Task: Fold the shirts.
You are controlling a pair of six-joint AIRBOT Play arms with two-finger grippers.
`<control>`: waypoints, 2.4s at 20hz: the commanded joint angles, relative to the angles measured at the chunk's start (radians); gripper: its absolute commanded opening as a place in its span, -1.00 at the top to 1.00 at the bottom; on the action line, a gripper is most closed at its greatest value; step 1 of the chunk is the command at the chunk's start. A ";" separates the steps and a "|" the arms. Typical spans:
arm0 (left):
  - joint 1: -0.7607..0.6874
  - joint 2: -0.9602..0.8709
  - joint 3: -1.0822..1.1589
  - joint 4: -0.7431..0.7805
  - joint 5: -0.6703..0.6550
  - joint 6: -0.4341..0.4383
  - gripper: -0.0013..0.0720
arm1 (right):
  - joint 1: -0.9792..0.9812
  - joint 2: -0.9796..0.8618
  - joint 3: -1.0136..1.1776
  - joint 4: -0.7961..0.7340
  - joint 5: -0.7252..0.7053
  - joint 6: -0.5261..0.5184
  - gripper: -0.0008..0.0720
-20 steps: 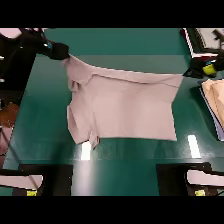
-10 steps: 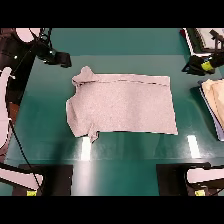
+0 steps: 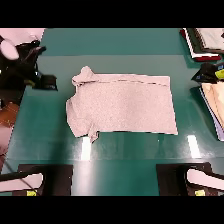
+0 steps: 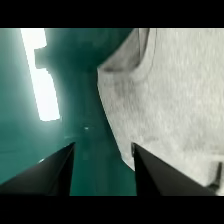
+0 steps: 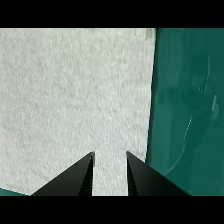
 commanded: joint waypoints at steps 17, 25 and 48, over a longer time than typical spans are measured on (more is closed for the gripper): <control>0.121 0.231 -0.845 -0.530 0.487 0.089 -0.17 | -0.004 0.126 -0.186 0.130 -0.051 -0.035 0.35; 0.121 0.203 -0.757 -0.581 0.424 0.166 0.91 | -0.006 0.130 -0.210 -0.002 0.031 -0.068 0.35; 0.121 0.322 -0.566 -0.468 0.249 0.216 0.91 | -0.259 0.184 -0.931 0.134 -0.196 -0.210 0.15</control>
